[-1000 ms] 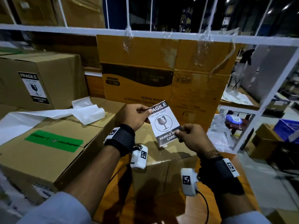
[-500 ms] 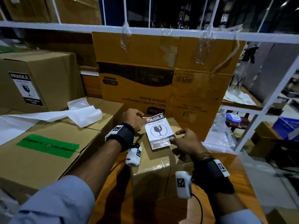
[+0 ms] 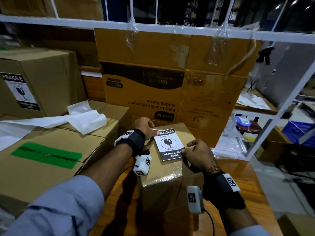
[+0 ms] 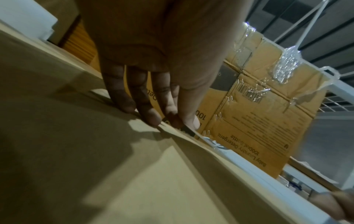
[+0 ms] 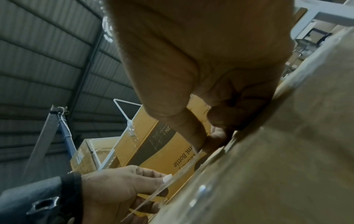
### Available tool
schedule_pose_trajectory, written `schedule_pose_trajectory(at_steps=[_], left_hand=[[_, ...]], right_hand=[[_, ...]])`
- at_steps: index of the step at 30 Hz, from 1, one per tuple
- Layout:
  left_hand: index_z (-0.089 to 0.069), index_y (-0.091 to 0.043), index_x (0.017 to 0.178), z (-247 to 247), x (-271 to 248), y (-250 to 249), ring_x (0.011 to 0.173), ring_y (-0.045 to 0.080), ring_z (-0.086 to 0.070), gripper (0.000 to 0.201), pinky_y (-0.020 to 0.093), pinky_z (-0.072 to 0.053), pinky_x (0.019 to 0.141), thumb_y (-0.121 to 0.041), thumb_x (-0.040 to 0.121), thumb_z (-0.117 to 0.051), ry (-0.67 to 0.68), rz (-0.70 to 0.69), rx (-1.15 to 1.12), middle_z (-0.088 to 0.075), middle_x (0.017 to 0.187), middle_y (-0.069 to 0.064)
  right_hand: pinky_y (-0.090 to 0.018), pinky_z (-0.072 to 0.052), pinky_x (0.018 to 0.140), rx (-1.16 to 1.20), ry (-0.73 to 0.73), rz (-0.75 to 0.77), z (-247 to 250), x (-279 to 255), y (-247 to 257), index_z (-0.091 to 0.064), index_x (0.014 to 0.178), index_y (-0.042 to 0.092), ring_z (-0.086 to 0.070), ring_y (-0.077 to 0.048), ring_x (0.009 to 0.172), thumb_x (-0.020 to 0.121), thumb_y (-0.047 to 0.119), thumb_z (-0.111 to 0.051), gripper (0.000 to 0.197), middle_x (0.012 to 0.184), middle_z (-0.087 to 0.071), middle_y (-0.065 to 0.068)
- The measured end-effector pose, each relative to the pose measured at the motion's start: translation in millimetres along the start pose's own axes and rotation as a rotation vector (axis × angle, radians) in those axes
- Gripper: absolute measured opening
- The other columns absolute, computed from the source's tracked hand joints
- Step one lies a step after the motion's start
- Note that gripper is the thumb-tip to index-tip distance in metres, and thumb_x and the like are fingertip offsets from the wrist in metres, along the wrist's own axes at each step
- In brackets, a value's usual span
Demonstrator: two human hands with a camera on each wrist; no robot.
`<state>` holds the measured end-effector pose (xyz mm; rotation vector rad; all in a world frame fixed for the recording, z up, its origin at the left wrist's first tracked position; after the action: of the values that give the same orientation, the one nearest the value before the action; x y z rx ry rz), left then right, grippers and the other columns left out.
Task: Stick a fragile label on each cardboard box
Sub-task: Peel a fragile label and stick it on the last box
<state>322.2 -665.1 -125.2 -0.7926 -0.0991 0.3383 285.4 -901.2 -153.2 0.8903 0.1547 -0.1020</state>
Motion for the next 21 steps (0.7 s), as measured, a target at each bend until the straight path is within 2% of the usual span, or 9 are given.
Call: schedule_pose_trajectory(at_steps=[2, 4, 7, 10, 14, 21], left_hand=[[-0.070, -0.014, 0.102, -2.2, 2.0, -0.1, 0.097, 0.020, -0.067, 0.034, 0.037, -0.060, 0.084, -0.024, 0.077, -0.090, -0.003, 0.004, 0.026, -0.071, 0.107, 0.003], [-0.070, -0.013, 0.102, -3.5, 2.5, -0.5, 0.099, 0.020, -0.066, 0.032, 0.035, -0.059, 0.084, -0.024, 0.078, -0.089, -0.006, 0.010, 0.045, -0.071, 0.109, 0.003], [-0.069, -0.013, 0.103, -4.6, 2.4, 0.2, 0.101, 0.020, -0.063, 0.032, 0.031, -0.054, 0.077, -0.022, 0.079, -0.089, -0.008, 0.025, 0.050, -0.070, 0.112, 0.004], [-0.070, -0.012, 0.101, -5.2, 2.7, -0.3, 0.100, 0.020, -0.063, 0.032, 0.031, -0.056, 0.079, -0.022, 0.078, -0.089, -0.014, 0.034, 0.060, -0.070, 0.112, 0.004], [-0.071, -0.011, 0.099, -6.4, 3.5, -1.4, 0.096, 0.019, -0.062, 0.031, 0.028, -0.050, 0.072, -0.023, 0.078, -0.090, -0.027, 0.038, 0.075, -0.070, 0.109, 0.002], [-0.069, -0.015, 0.093, -9.7, 7.1, -1.6, 0.094, 0.021, -0.065, 0.031, 0.035, -0.059, 0.081, -0.026, 0.075, -0.092, -0.025, 0.061, 0.099, -0.071, 0.102, 0.001]], right_hand=[[-0.046, -0.065, 0.070, -0.005, -0.008, -0.009, -2.9, 2.1, -2.0, -0.049, 0.098, 0.037, -0.073, -0.026, 0.087, 0.087, 0.041, -0.077, 0.030, 0.099, -0.072, -0.001], [-0.051, -0.064, 0.078, 0.004, -0.019, -0.018, -4.6, 6.8, -6.3, -0.049, 0.095, 0.041, -0.071, -0.026, 0.092, 0.080, 0.046, -0.078, 0.033, 0.100, -0.073, 0.000], [-0.051, -0.064, 0.077, -0.015, -0.045, -0.007, -4.0, 5.8, -5.0, -0.049, 0.096, 0.039, -0.071, -0.025, 0.090, 0.081, 0.046, -0.079, 0.034, 0.098, -0.072, 0.002], [-0.049, -0.065, 0.072, -0.054, -0.050, 0.007, -2.8, 1.3, -2.7, -0.049, 0.097, 0.037, -0.071, -0.024, 0.087, 0.085, 0.044, -0.079, 0.034, 0.096, -0.069, 0.003], [-0.049, -0.064, 0.076, -0.098, -0.070, 0.031, -3.4, -0.8, -0.8, -0.047, 0.096, 0.037, -0.071, -0.024, 0.087, 0.084, 0.046, -0.079, 0.036, 0.096, -0.070, 0.005], [-0.047, -0.063, 0.078, -0.101, -0.081, 0.038, -2.4, -3.1, 1.6, -0.050, 0.097, 0.034, -0.071, -0.025, 0.087, 0.082, 0.046, -0.080, 0.035, 0.095, -0.070, 0.006]])
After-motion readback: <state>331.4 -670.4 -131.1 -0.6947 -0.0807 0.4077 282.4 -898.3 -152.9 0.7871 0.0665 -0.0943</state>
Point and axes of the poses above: each hand's wrist, its own x-axis towards the middle knuckle, its own z-axis out of the back of the hand, y = z × x, the point moved 2 cm from there along x, towards the middle knuckle
